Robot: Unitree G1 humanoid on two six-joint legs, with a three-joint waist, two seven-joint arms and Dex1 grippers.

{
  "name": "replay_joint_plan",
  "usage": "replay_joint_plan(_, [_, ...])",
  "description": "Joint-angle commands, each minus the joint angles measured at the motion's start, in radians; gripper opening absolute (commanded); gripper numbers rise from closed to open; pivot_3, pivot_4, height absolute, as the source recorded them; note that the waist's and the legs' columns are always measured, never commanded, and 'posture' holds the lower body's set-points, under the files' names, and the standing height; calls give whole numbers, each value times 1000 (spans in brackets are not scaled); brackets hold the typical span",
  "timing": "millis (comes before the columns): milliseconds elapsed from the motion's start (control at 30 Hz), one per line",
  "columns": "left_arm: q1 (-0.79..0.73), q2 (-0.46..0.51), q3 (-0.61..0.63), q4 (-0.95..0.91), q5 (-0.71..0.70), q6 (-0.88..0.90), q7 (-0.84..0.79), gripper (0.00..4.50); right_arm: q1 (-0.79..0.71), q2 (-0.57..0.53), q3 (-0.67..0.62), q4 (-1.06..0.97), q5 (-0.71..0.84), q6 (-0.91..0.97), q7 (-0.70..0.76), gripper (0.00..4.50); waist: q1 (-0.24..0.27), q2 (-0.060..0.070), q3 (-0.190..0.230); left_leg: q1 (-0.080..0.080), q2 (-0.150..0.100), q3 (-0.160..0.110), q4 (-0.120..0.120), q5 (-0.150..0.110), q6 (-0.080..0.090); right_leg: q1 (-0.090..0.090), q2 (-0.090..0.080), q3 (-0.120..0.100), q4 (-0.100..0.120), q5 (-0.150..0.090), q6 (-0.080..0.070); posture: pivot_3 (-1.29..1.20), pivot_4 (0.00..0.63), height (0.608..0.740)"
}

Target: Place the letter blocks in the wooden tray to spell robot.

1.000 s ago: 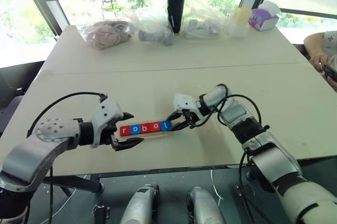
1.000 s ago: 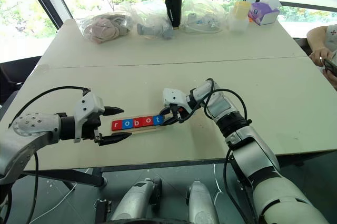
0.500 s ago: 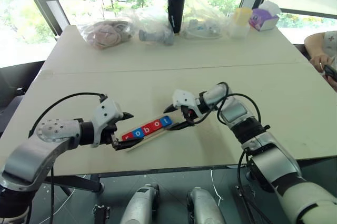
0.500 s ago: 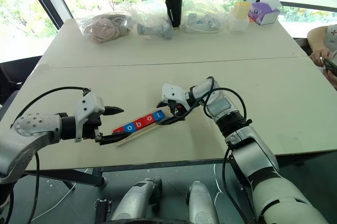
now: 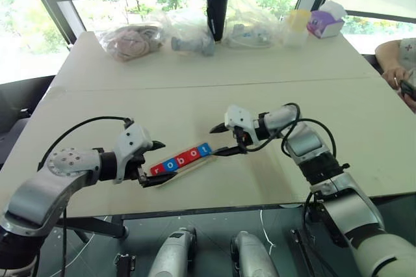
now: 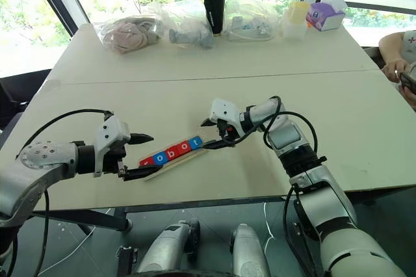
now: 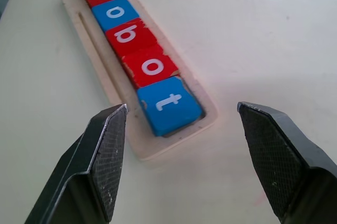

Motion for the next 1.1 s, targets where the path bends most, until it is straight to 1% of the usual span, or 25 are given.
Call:
replay_joint_plan(33, [-7, -2, 13, -11, 3, -14, 0, 4500, -5, 8, 14, -31, -19, -53, -20, 3436, 1, 0, 0, 0, 0, 0, 0, 0, 0, 0, 0, 0, 0, 0, 0, 0, 150, 740])
replay_joint_plan(300, [-5, -7, 9, -9, 6, -15, 7, 4500, -33, 40, 40, 71, -80, -155, -83, 3436, 3, 0, 0, 0, 0, 0, 0, 0, 0, 0, 0, 0, 0, 0, 0, 0, 150, 740])
replay_joint_plan(800, [-8, -20, 4, -11, 11, -13, 10, 4500, -58, 62, 28, 118, -84, -191, -113, 3436, 2, 0, 0, 0, 0, 0, 0, 0, 0, 0, 0, 0, 0, 0, 0, 0, 150, 740])
replay_joint_plan(967, [-10, -25, 4, -14, 13, -10, 11, 4500, -54, 60, 24, 89, -68, -181, -98, 3436, 1, 0, 0, 0, 0, 0, 0, 0, 0, 0, 1, 0, 0, 0, 1, 0, 150, 740])
replay_joint_plan(1100, [-7, -23, 13, -19, 8, -6, 11, 4500, -33, 50, -17, -9, 4, -98, -69, 3436, 2, 0, 0, 0, 0, 0, 0, 0, 0, 0, 0, 0, 0, 0, 1, 0, 150, 740])
